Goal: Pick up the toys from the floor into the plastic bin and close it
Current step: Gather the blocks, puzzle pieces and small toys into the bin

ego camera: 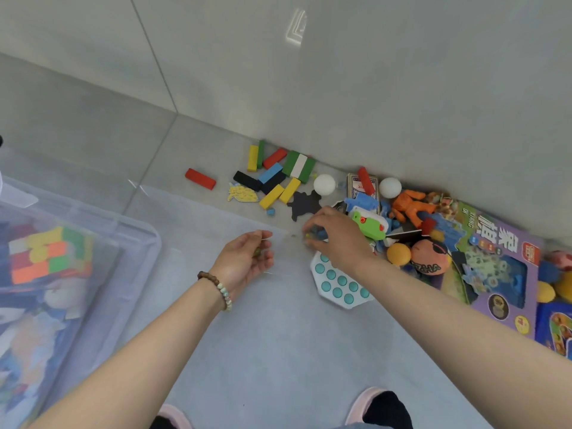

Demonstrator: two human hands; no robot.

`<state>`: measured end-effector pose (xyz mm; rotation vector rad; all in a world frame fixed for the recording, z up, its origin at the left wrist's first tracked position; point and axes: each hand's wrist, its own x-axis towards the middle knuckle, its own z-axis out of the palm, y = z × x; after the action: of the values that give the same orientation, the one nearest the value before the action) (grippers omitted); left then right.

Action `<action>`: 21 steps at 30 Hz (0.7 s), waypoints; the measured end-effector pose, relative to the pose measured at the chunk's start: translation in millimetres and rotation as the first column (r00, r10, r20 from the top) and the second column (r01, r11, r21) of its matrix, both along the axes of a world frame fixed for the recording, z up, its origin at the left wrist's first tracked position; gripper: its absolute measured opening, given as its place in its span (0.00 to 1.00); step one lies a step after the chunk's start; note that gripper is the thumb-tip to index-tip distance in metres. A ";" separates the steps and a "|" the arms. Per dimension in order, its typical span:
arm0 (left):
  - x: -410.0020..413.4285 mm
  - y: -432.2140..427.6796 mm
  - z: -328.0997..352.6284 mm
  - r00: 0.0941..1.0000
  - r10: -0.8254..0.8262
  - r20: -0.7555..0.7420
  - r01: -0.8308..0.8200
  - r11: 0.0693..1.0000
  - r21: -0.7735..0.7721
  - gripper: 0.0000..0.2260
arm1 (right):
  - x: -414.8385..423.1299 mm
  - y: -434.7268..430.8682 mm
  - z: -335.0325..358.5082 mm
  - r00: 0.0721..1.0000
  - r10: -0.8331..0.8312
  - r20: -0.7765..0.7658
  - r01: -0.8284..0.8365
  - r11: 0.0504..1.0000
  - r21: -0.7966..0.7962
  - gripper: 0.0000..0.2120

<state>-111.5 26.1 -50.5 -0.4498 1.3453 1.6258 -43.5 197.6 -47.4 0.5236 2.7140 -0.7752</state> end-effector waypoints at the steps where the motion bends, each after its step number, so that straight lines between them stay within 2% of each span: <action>1: -1.0 0.4 1.3 1.000 0.001 0.009 -0.001 1.000 0.013 0.10 | -1.7 1.5 -0.3 1.000 -0.003 0.004 0.003 1.000 -0.001 0.08; 4: -3.8 1.2 3.6 0.994 0.052 0.095 -0.058 0.997 0.060 0.09 | -8.3 1.6 1.3 0.989 -0.141 -0.049 0.136 0.987 -0.086 0.07; 6: -5.4 1.1 3.5 0.981 0.091 0.171 -0.107 0.990 0.089 0.09 | -15.9 -9.0 9.4 0.950 -0.299 -0.093 0.264 0.925 -0.273 0.06; 7: -6.0 0.9 3.1 0.975 0.097 0.202 -0.120 0.987 0.105 0.10 | -20.1 -17.4 15.0 0.937 -0.334 -0.098 0.275 0.882 -0.382 0.06; 9: -7.9 0.3 1.9 0.959 0.101 0.263 -0.148 0.975 0.165 0.12 | -26.4 -36.3 23.9 0.962 -0.257 -0.096 0.178 0.850 -0.496 0.07; 11: -11.5 -1.1 1.7 0.941 0.132 0.313 -0.209 0.951 0.228 0.14 | -30.8 -48.7 25.1 0.983 -0.154 -0.104 0.081 0.856 -0.510 0.08; 13: -17.4 -2.8 2.7 0.929 0.197 0.313 -0.263 0.947 0.186 0.13 | -36.6 -46.4 18.4 0.967 -0.221 -0.124 0.128 0.849 -0.513 0.09; 16: -26.5 -9.4 -2.0 0.949 0.255 0.187 -0.263 0.965 0.016 0.13 | -47.3 -35.4 6.5 0.926 -0.357 -0.121 0.262 0.840 -0.476 0.09; 21: -34.0 -11.1 -2.3 0.923 0.342 0.174 -0.348 0.937 0.005 0.13 | -60.4 -37.7 -9.2 0.951 -0.293 -0.096 0.250 0.915 -0.316 0.09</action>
<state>-145.6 15.0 -52.7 -0.8243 1.1516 1.8459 -103.9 159.9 -56.6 0.8104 2.6044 -1.3203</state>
